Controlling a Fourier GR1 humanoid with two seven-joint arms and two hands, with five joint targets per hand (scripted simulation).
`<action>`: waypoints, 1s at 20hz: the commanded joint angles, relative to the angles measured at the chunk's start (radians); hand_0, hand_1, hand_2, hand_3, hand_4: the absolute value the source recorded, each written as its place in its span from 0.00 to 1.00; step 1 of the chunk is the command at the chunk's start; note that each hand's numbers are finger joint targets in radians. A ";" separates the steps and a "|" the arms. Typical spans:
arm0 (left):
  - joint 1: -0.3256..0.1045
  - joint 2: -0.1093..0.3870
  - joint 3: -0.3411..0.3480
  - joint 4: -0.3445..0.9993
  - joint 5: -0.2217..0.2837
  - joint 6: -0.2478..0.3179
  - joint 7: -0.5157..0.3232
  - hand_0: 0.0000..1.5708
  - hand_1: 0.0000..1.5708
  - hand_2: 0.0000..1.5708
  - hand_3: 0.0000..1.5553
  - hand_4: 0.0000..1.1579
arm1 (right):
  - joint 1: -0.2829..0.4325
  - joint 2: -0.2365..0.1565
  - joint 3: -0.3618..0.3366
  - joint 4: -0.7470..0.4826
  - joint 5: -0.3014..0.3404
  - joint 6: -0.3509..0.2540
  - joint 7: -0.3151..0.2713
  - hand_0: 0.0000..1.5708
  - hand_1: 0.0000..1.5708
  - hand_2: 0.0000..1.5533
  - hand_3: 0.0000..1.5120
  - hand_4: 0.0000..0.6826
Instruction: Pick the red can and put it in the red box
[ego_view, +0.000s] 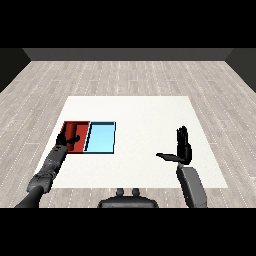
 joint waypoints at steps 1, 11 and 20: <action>-0.022 -0.033 -0.015 0.087 -0.032 -0.001 -0.003 0.79 0.79 0.74 0.00 0.39 | 0.012 -0.009 -0.009 -0.051 -0.019 0.018 0.012 0.00 0.00 0.00 0.00 0.00; -0.097 0.002 -0.099 0.170 -0.126 -0.126 0.169 0.00 0.00 0.00 0.00 0.00 | -0.017 -0.033 -0.049 -0.019 -0.056 0.077 -0.006 0.00 0.00 0.00 0.00 0.00; -0.039 0.010 0.185 -0.084 0.160 -0.055 -0.239 0.00 0.00 0.00 0.00 0.00 | 0.031 -0.019 -0.027 -0.050 -0.048 0.106 -0.059 0.00 0.00 0.00 0.00 0.00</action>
